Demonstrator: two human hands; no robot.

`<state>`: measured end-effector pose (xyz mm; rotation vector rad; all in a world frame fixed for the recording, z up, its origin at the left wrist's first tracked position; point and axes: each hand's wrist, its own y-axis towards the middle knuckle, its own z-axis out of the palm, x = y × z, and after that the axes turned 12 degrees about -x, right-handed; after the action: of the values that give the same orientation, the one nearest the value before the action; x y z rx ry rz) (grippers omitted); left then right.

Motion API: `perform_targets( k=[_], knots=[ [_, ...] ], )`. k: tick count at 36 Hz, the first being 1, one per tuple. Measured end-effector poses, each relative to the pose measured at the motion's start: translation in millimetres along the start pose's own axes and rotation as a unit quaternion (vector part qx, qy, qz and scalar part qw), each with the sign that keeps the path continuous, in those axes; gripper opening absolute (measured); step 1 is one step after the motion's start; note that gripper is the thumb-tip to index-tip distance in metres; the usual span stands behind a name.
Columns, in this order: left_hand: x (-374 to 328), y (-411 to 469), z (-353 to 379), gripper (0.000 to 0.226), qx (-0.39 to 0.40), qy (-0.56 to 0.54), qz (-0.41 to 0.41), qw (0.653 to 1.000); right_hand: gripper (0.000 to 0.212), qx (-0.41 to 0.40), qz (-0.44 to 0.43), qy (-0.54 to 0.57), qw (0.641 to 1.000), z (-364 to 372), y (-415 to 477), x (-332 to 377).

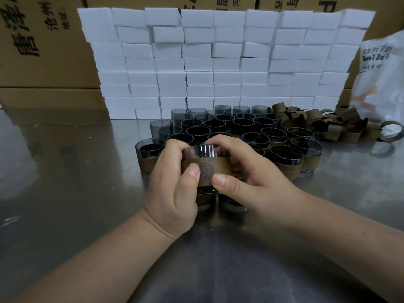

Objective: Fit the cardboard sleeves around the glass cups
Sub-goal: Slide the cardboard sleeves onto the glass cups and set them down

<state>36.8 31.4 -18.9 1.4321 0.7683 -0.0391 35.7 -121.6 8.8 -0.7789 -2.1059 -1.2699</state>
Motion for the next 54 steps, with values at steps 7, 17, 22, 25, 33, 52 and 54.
perform_targets(
  k=[7,17,22,25,33,52,54],
  knots=[
    [-0.7,-0.5,0.2,0.026,0.001,-0.009,-0.003,1.000,0.037,-0.008,-0.003,0.005,1.000,0.3,-0.9,0.5],
    [-1.0,-0.9,0.7,0.025,0.001,-0.009,-0.004,1.000,0.036,-0.019,-0.008,-0.006,1.000,0.8,-1.5,4.3],
    [-1.6,-0.9,1.4,0.025,0.004,-0.018,-0.008,1.000,0.033,-0.022,-0.021,-0.024,0.999,0.2,-0.7,5.6],
    [-1.0,-1.2,1.6,0.026,0.001,-0.013,-0.002,1.000,0.032,-0.022,-0.026,-0.033,0.999,0.0,-1.0,4.9],
    [-0.4,-4.0,2.8,0.020,-0.018,-0.010,-0.001,1.000,0.042,-0.029,-0.051,-0.104,0.993,-0.3,-0.2,2.8],
    [-8.1,-1.2,1.7,0.075,0.026,0.037,0.068,0.997,0.070,-0.044,-0.125,-0.194,0.972,-1.8,-0.1,3.3],
    [-9.5,-0.6,2.3,0.073,0.025,0.052,0.075,0.995,0.068,-0.040,-0.115,-0.193,0.974,-2.1,-0.5,3.6]
  ],
)
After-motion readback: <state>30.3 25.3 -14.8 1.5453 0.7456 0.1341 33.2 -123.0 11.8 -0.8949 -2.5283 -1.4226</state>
